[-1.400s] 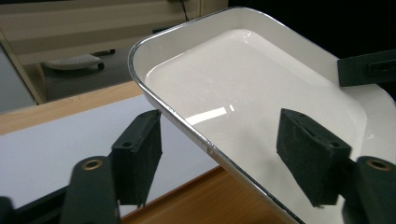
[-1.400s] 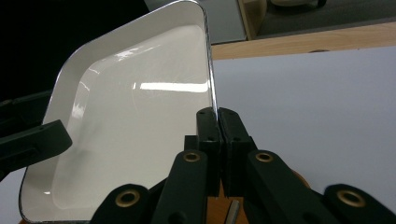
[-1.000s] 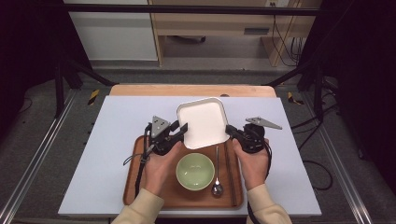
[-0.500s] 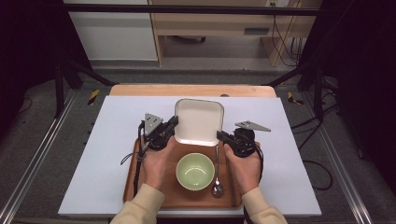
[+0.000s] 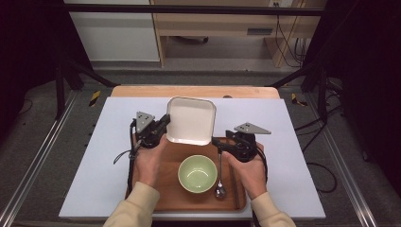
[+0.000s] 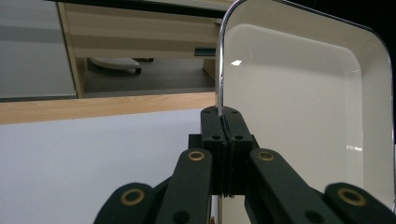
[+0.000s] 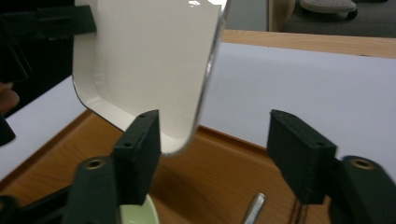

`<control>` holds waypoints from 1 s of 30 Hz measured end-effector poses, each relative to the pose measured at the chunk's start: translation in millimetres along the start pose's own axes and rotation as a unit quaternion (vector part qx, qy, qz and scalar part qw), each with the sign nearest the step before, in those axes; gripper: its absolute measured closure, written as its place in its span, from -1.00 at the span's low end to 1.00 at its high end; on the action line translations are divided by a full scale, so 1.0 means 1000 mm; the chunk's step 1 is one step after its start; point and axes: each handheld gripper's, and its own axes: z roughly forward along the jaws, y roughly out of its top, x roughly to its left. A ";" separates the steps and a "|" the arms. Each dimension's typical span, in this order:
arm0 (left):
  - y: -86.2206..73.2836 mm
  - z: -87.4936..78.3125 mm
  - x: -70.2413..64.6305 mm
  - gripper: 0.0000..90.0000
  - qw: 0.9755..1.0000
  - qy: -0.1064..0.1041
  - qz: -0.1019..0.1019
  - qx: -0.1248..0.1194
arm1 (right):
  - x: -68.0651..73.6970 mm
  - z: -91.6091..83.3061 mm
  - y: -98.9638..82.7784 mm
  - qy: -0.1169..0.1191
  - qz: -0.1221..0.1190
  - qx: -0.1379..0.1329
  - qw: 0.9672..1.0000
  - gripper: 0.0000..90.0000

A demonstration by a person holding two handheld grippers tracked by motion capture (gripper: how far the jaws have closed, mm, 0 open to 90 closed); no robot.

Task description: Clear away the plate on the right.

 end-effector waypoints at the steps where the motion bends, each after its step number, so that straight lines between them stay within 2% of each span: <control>1: 0.001 -0.001 0.002 0.98 1.000 0.002 0.001 0.000 | 0.000 -0.001 0.000 -0.001 -0.003 -0.005 1.000 -0.41; 8: 0.003 -0.008 0.016 0.98 1.000 0.015 0.004 -0.001 | -0.009 -0.011 -0.003 -0.014 -0.009 -0.038 0.999 -0.72; 11: 0.004 -0.010 0.019 0.98 1.000 0.016 0.003 -0.001 | -0.012 -0.016 -0.002 -0.014 -0.016 -0.044 0.999 -0.81; 14: 0.005 -0.012 0.022 0.98 1.000 0.017 0.008 -0.001 | -0.015 -0.019 -0.001 -0.019 -0.023 -0.046 0.998 -0.84; 18: 0.004 -0.013 0.026 0.98 1.000 0.019 0.005 0.000 | -0.019 -0.022 -0.003 -0.026 -0.024 -0.048 0.998 -0.85; 30: 0.006 -0.024 0.042 0.98 0.999 0.032 0.003 0.000 | -0.038 -0.035 -0.010 -0.050 -0.019 -0.052 0.997 -0.86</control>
